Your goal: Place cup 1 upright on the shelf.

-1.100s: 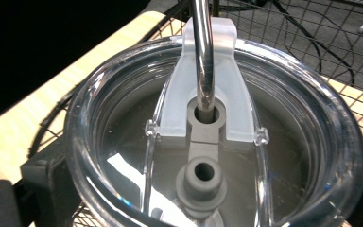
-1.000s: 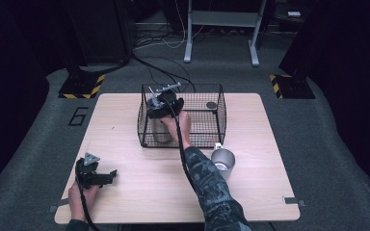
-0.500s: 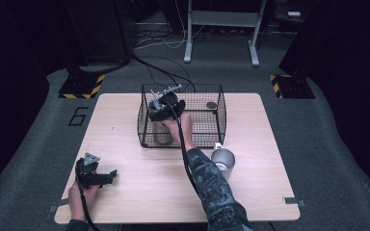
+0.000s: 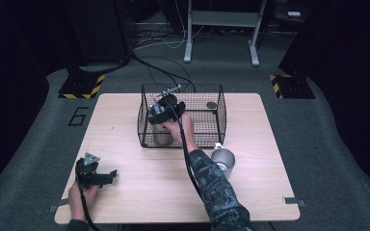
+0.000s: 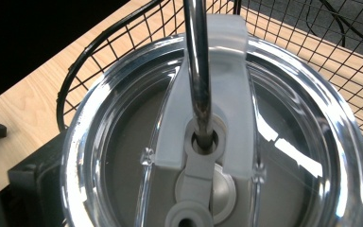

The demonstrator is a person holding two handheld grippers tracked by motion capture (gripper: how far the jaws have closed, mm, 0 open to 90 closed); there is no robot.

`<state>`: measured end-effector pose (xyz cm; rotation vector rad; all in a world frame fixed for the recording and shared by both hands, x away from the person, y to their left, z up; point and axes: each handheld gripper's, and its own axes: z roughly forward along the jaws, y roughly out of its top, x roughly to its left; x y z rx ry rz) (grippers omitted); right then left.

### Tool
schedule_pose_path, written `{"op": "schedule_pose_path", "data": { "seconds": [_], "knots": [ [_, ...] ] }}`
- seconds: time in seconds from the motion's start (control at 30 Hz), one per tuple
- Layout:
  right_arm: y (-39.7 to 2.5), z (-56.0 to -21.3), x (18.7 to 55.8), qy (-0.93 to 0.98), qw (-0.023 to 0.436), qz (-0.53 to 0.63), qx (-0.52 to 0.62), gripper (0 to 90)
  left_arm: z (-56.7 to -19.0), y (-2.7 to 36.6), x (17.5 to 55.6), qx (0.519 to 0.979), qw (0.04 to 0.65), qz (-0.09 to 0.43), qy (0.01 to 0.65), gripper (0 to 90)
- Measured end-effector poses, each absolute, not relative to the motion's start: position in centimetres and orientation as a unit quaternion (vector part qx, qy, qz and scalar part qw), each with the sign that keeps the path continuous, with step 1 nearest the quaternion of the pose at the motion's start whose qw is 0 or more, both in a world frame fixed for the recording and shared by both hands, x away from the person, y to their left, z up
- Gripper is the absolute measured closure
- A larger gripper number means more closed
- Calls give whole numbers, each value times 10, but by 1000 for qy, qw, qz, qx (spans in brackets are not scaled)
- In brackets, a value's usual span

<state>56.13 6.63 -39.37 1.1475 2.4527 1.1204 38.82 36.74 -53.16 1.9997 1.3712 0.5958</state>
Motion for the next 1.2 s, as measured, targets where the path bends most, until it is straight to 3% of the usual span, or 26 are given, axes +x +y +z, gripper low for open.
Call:
{"op": "schedule_pose_path", "data": {
  "seconds": [0.67, 1.2],
  "knots": [
    [30, -360, 534, 829, 117, 415, 355, 0, -531, 368, 388, 762, 315, 224, 520, 6],
    [-21, -351, 480, 836, 129, 419, 330, 0, -531, 368, 388, 762, 315, 224, 520, 6]
  ]
}}
